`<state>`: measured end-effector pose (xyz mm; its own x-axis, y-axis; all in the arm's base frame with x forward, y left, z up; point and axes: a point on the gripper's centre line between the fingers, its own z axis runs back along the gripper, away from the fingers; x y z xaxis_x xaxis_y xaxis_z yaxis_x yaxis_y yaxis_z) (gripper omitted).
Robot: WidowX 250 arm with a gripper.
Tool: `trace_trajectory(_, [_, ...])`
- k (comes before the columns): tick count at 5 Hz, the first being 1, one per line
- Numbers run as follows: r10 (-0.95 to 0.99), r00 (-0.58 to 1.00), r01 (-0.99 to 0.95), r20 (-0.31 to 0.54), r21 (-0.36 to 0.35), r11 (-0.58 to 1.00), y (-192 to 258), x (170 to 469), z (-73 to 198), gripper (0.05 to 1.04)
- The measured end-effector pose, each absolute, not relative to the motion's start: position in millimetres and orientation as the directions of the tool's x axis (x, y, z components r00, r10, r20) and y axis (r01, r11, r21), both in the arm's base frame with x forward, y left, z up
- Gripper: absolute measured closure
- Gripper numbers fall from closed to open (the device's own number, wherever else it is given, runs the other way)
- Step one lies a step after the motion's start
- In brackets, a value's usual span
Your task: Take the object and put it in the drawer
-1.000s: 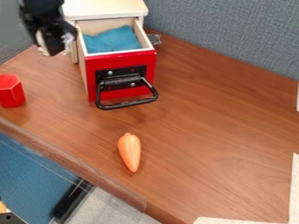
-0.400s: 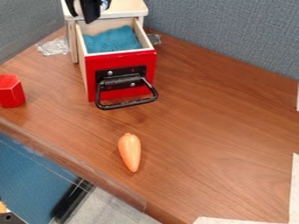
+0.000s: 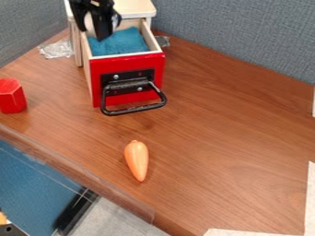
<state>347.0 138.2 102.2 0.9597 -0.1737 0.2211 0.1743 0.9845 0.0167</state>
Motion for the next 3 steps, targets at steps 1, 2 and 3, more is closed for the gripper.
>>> trace_trajectory(1, [-0.206, 0.954, 0.194, 0.217, 0.076, 0.978, 138, 329, 106, 0.074])
trace_trajectory(2, [-0.234, 0.943, 0.211, 0.239, 0.116, 0.971, 138, 307, 124, 0.079])
trace_trajectory(3, [-0.246, 0.934, 0.216, 0.26, 0.138, 0.966, 147, 284, 147, 0.083])
